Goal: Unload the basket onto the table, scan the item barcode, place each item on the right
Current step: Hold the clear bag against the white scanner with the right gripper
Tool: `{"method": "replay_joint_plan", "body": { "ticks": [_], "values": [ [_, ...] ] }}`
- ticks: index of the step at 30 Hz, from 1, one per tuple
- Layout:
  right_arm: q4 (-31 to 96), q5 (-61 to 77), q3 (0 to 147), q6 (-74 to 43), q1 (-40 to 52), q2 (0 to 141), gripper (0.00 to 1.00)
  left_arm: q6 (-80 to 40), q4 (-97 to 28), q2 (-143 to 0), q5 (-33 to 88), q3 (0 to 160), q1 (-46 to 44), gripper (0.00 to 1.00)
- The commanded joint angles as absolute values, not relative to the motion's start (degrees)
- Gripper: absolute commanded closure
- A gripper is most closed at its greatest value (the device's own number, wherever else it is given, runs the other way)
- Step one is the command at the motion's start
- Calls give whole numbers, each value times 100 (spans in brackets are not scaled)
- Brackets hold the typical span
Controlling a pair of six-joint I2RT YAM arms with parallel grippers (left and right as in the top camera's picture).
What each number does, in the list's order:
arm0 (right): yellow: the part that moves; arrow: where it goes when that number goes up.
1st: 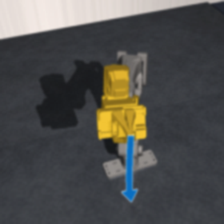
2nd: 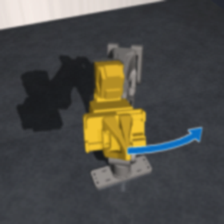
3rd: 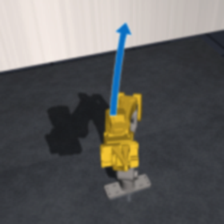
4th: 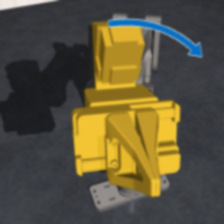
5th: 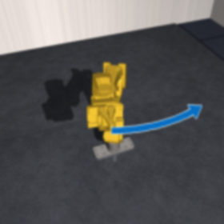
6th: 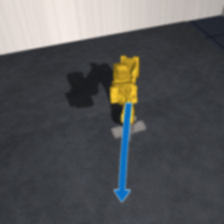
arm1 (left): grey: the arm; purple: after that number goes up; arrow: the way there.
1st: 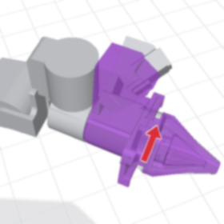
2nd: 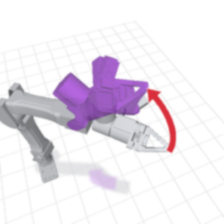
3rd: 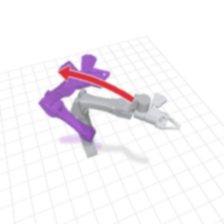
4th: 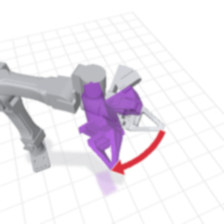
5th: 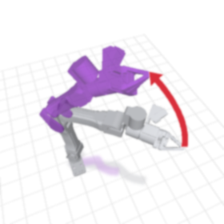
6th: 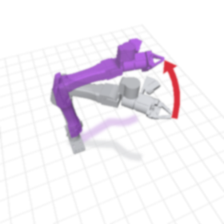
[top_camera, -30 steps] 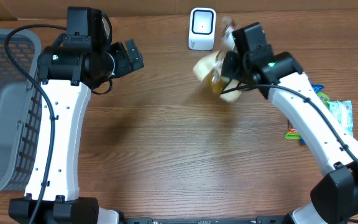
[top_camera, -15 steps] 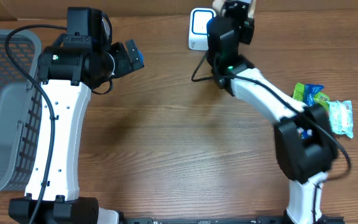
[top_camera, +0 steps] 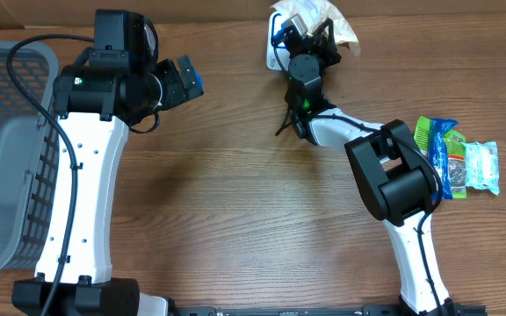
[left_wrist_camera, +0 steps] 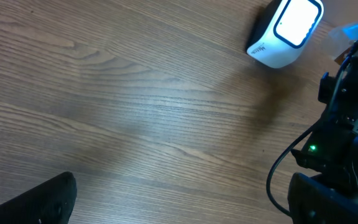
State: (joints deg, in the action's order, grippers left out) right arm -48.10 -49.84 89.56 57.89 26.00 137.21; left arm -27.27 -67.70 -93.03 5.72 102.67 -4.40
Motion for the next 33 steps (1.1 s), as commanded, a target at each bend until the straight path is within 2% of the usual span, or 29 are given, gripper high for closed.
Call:
{"method": "replay_joint_plan", "body": {
  "ticks": [1, 21, 33],
  "values": [
    [-4923, -4797, 9011, 6073, 2467, 13633, 96, -2744, -6748, -9365, 534, 10289, -451, 0],
    [-4508, -3850, 9011, 6178, 2370, 13642, 96, -2744, -6748, -9365, 534, 10289, -451, 0],
    [-4493, -3844, 9011, 6180, 2405, 13642, 96, -2742, -6748, -9365, 534, 10289, -451, 0]
  ]
}}
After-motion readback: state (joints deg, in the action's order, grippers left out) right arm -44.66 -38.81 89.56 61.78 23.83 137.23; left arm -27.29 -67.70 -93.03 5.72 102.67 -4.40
